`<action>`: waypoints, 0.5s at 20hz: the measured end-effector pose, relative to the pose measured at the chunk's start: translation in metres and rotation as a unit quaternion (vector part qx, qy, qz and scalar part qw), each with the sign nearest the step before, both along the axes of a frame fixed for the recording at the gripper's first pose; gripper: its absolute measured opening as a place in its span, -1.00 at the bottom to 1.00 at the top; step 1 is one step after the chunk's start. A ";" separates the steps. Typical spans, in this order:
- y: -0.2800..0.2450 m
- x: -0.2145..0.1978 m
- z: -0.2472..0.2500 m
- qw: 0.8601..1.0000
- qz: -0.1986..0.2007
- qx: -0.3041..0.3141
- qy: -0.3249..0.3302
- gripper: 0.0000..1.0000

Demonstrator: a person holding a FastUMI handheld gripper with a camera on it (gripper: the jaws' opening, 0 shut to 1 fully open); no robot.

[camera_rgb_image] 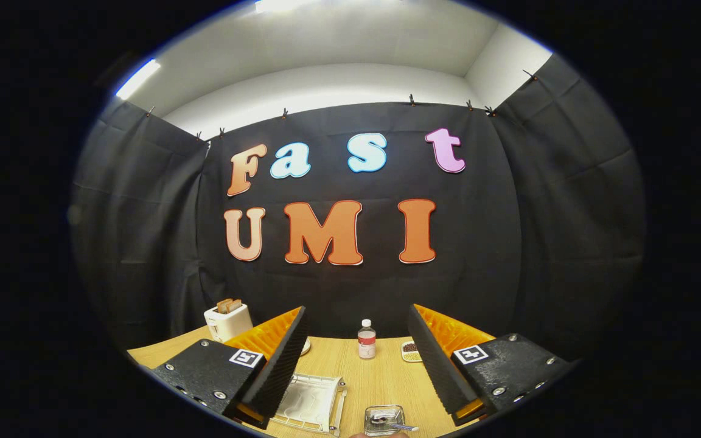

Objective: Take the plate from the dish rack, then take the spoon from the basket and place it into the plate.

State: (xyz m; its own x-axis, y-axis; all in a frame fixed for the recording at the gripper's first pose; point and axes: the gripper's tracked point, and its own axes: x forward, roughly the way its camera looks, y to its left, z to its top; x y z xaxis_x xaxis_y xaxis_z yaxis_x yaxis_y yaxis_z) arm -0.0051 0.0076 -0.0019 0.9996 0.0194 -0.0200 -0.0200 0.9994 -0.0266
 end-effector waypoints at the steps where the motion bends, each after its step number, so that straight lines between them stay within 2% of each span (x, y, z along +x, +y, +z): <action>1: 0.000 0.000 0.000 1.000 0.000 -0.001 0.000 0.96; 6: 0.004 0.005 -0.002 1.000 0.007 -0.001 0.004 0.96; 10: 0.022 0.014 -0.020 0.999 0.031 0.013 0.033 0.96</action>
State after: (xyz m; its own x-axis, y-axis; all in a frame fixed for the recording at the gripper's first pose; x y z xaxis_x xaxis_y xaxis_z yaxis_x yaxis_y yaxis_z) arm 0.0092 0.0295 -0.0221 0.9929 0.0833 -0.0845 -0.0833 0.9965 0.0035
